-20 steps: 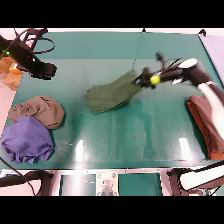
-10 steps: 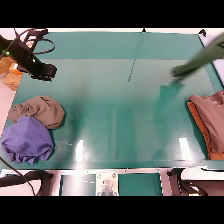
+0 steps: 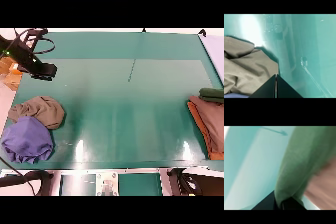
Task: Fold the shirts.
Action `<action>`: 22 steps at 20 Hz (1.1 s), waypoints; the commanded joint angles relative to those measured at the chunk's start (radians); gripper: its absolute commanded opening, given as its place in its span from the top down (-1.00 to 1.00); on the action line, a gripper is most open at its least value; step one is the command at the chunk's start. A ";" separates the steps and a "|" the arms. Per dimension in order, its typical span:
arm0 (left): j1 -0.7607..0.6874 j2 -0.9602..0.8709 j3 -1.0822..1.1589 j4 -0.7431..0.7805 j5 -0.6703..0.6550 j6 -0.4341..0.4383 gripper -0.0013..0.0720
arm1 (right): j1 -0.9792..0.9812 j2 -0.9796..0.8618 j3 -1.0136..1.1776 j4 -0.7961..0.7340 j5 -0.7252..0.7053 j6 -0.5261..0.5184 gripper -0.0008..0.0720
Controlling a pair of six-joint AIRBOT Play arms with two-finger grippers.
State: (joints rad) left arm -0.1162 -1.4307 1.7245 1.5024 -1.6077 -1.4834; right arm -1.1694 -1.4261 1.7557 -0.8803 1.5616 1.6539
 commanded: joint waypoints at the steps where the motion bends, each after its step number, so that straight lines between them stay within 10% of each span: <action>1: 0.001 0.000 0.001 -0.003 0.001 -0.001 0.87 | -0.047 0.058 -0.032 -0.241 0.103 0.082 0.93; 10: 0.001 0.000 -0.023 -0.019 0.007 0.000 0.87 | -0.046 0.137 -0.499 -0.674 0.109 0.101 0.93; 11: 0.001 0.000 -0.033 -0.019 0.014 0.000 0.87 | -0.046 0.137 -0.554 -0.715 0.094 0.101 0.70; 13: 0.001 -0.001 -0.045 -0.019 0.027 0.001 0.87 | -0.047 0.134 -0.632 -0.729 0.062 0.108 -0.52; 15: 0.001 0.000 -0.045 -0.018 0.027 0.005 0.87 | -0.032 0.127 -0.628 -0.673 0.062 0.127 -0.55; 17: 0.001 0.001 -0.045 -0.019 0.026 0.011 0.87 | 0.023 0.128 -0.576 -0.519 0.046 0.109 -0.13; 18: 0.001 0.002 -0.045 -0.022 0.026 0.011 0.87 | 0.074 0.132 -0.539 -0.408 0.021 0.055 0.92; 22: 0.001 0.034 -0.052 -0.069 -0.001 0.015 0.88 | 0.374 0.211 -0.471 -0.179 -0.153 -0.027 0.93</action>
State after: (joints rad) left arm -0.1162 -1.4166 1.6783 1.4689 -1.5913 -1.4723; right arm -0.9695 -1.2598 1.2507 -1.2407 1.5280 1.6909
